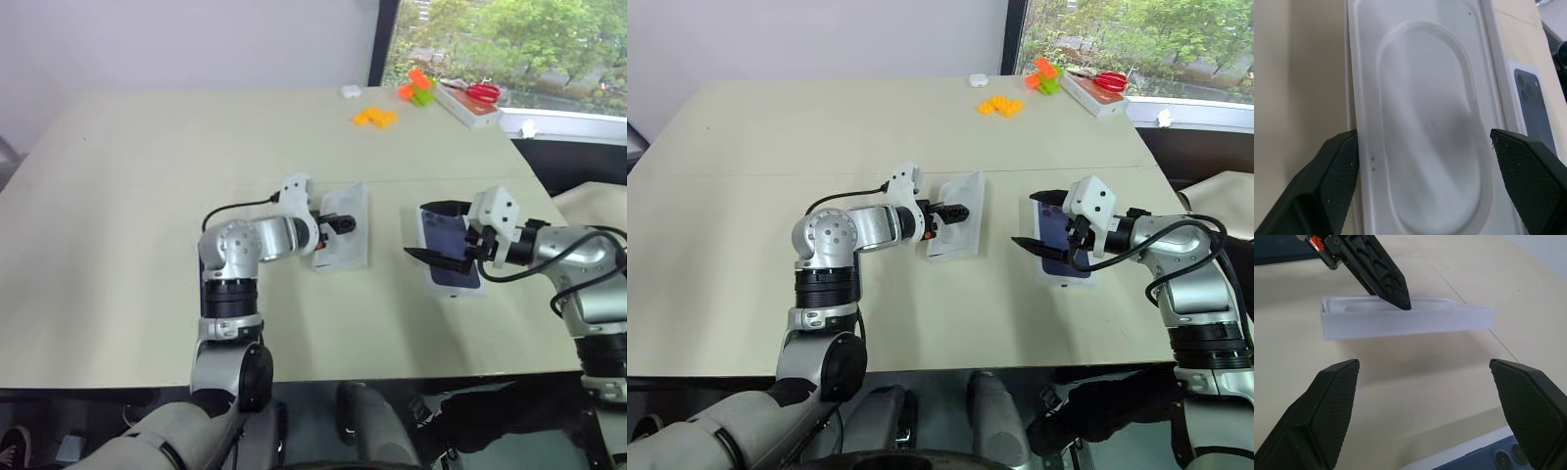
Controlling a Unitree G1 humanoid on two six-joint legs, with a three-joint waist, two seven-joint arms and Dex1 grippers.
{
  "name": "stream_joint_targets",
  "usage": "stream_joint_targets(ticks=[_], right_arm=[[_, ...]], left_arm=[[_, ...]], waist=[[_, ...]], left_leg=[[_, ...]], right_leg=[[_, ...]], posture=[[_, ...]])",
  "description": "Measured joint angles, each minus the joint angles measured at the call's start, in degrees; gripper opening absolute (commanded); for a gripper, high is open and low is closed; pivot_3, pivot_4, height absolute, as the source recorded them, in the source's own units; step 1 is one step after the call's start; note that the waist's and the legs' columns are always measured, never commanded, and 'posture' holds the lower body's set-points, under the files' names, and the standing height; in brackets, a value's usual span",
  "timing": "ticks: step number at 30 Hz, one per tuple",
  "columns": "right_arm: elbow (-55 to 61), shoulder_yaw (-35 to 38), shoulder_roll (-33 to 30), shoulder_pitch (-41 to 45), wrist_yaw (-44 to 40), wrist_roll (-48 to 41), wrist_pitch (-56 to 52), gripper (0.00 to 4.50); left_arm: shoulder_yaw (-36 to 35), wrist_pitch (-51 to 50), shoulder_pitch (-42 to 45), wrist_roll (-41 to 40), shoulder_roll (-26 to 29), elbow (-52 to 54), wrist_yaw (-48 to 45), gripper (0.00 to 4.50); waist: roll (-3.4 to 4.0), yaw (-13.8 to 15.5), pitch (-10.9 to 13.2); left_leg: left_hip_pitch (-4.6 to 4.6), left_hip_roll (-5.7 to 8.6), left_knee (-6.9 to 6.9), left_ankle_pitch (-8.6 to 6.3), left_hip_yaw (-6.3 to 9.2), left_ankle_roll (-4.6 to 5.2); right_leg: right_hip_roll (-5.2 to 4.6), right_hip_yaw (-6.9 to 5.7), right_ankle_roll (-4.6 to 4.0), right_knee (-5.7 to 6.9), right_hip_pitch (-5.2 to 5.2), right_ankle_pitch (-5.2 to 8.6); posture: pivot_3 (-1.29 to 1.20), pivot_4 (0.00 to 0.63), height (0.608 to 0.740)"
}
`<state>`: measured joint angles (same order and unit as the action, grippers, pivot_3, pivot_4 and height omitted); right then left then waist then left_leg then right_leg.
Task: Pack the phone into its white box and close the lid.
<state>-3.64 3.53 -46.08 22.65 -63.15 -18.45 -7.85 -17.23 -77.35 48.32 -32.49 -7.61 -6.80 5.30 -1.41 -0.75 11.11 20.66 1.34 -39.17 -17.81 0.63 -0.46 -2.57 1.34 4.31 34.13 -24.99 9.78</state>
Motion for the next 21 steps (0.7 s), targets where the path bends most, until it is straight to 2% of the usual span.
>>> stream_joint_targets(ticks=[14, 21], right_arm=[[-0.2, 0.0, 0.2, 0.7, 0.2, 0.2, 0.3, 4.50], [-0.2, 0.0, 0.3, 0.7, 0.3, 0.2, 0.4, 4.50]], left_arm=[[-4.7, -11.2, 3.6, -2.0, -1.7, 6.1, -1.0, 4.45], [-3.7, -9.5, 1.2, -1.2, 1.6, 8.6, -2.9, 4.45]], waist=[[-0.02, -0.1, 0.0], [-0.02, -0.1, 0.0]], left_leg=[[-0.09, 0.02, 0.02, -0.01, 0.02, 0.00], [-0.10, -0.01, 0.02, -0.01, 0.03, 0.00]], right_leg=[[-0.01, 0.00, 0.08, -0.01, 0.09, 0.06], [-0.01, 0.01, 0.07, -0.01, 0.09, 0.05]], posture=[[0.00, 0.150, 0.740], [0.00, 0.150, 0.740]])
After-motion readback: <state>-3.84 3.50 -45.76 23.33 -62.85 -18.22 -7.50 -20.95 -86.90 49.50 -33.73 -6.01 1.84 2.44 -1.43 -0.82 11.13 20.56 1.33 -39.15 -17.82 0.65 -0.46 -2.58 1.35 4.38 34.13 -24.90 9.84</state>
